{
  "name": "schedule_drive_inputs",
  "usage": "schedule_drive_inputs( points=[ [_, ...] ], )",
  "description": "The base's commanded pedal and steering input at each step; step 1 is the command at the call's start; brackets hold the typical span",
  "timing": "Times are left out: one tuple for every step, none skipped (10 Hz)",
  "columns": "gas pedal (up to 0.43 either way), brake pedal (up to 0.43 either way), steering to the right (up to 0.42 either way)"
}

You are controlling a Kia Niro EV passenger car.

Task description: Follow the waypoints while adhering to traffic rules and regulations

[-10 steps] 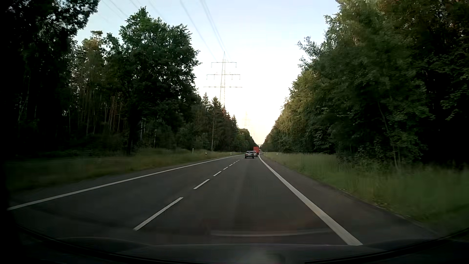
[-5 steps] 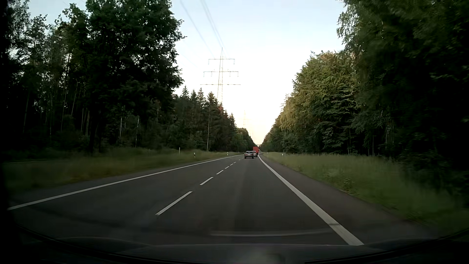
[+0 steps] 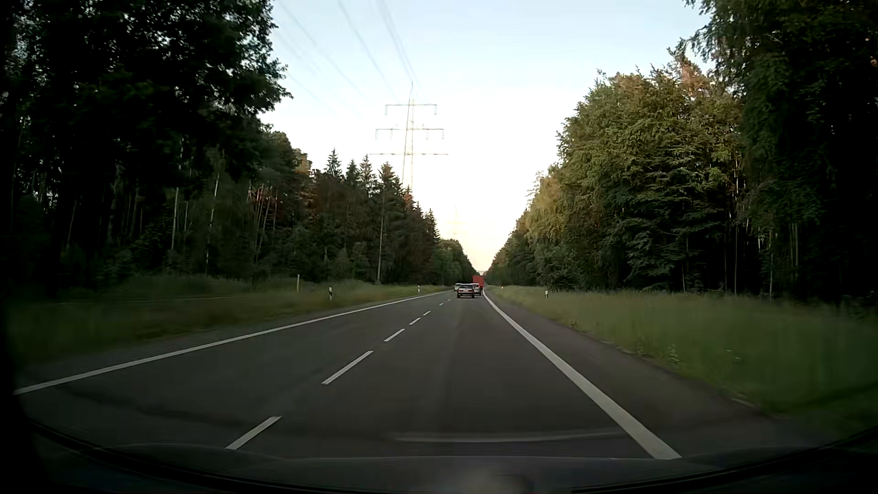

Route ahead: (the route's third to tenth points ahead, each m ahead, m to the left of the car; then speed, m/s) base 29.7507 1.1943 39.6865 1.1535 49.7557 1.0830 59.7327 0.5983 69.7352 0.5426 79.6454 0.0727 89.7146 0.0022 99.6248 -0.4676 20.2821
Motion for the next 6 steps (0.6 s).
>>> schedule_drive_inputs(
  points=[
    [0.047, 0.018, 0.004],
    [0.047, 0.018, 0.004],
    [0.047, 0.018, 0.004],
    [0.047, 0.018, 0.004],
    [0.047, 0.018, 0.004],
    [0.047, 0.024, 0.004]
  ],
)
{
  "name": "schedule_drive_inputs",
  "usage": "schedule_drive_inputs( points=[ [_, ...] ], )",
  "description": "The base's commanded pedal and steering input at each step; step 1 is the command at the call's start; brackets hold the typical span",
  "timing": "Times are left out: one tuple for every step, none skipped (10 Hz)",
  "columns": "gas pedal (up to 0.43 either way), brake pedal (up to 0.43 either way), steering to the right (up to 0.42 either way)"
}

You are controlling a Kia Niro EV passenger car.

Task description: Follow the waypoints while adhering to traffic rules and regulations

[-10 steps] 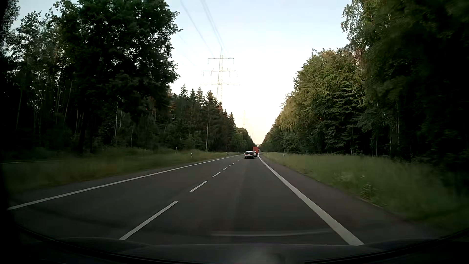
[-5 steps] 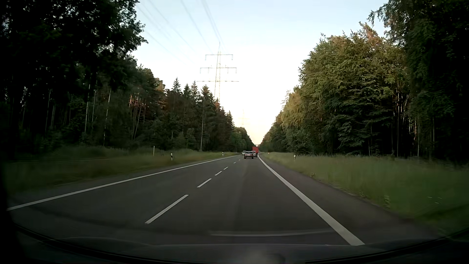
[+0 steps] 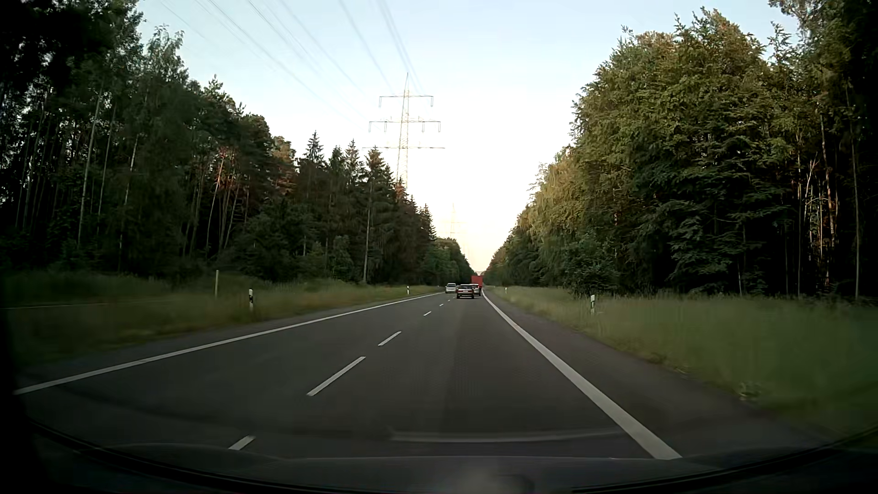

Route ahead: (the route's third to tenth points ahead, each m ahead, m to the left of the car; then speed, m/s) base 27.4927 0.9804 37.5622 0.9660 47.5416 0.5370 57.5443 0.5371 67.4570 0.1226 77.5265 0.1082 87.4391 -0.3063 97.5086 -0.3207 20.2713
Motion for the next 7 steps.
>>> schedule_drive_inputs(
  points=[
    [0.047, 0.018, 0.004],
    [0.047, 0.018, 0.004],
    [0.047, 0.024, 0.004],
    [0.047, 0.024, 0.004],
    [0.047, 0.024, 0.003],
    [0.047, 0.018, 0.003],
    [0.047, 0.018, 0.004]
  ],
)
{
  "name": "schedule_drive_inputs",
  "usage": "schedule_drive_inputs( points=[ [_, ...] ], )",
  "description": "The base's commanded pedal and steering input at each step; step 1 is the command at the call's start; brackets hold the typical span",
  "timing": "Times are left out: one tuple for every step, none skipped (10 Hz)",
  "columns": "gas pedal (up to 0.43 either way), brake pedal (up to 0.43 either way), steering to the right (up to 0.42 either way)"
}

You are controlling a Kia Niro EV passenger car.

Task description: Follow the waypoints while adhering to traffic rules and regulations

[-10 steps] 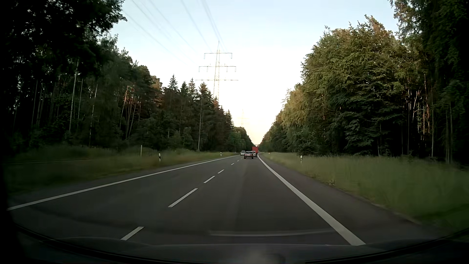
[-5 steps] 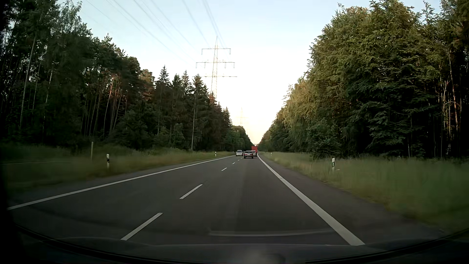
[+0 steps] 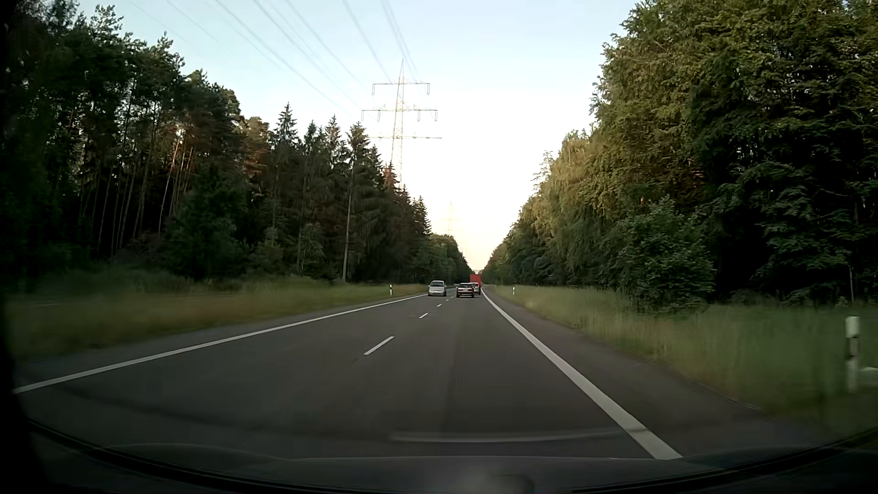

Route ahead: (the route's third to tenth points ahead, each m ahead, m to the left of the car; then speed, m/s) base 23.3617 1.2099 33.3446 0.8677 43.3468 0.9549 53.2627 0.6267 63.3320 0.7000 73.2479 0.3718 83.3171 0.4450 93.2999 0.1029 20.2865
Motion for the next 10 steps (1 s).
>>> schedule_drive_inputs(
  points=[
    [0.047, 0.024, 0.003],
    [0.047, 0.018, 0.003],
    [0.047, 0.018, 0.003],
    [0.047, 0.024, 0.003],
    [0.047, 0.024, 0.004],
    [0.047, 0.024, 0.003],
    [0.047, 0.018, 0.003],
    [0.047, 0.024, 0.003],
    [0.059, 0.018, 0.003],
    [0.059, 0.024, 0.003]
  ],
)
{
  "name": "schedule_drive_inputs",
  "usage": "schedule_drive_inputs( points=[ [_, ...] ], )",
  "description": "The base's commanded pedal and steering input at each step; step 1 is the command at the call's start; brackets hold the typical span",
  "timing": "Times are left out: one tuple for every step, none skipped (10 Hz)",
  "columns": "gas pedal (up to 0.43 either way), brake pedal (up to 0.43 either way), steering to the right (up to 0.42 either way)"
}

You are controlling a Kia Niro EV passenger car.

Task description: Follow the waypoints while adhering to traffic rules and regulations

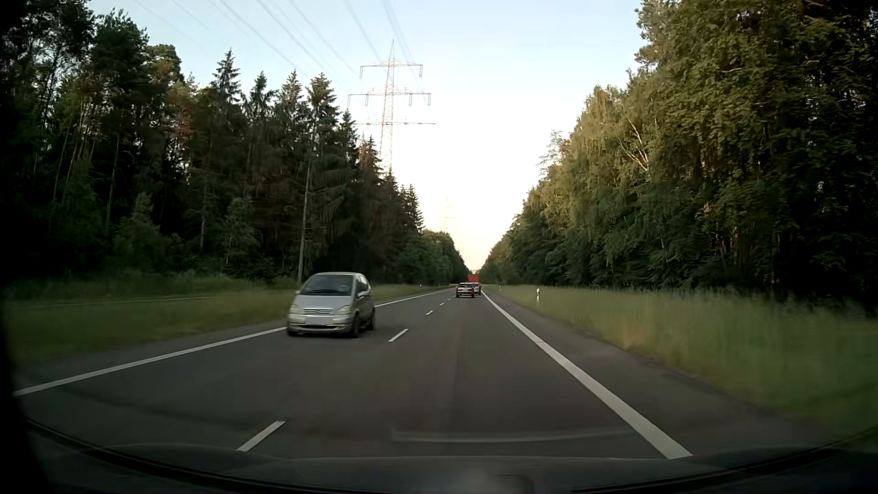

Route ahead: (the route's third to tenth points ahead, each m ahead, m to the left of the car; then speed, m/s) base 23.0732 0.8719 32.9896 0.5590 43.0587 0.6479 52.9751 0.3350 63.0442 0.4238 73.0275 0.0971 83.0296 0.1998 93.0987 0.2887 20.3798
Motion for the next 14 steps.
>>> schedule_drive_inputs(
  points=[
    [0.059, 0.024, 0.004],
    [0.059, 0.018, 0.004],
    [0.059, 0.024, 0.003],
    [0.059, 0.024, 0.003],
    [0.059, 0.024, 0.003],
    [0.059, 0.024, 0.003],
    [0.059, 0.024, 0.003],
    [0.059, 0.024, 0.003],
    [0.059, 0.024, 0.003],
    [0.059, 0.018, 0.003],
    [0.059, 0.018, 0.003],
    [0.059, 0.024, 0.004],
    [0.059, 0.024, 0.004],
    [0.059, 0.018, 0.004]
  ],
)
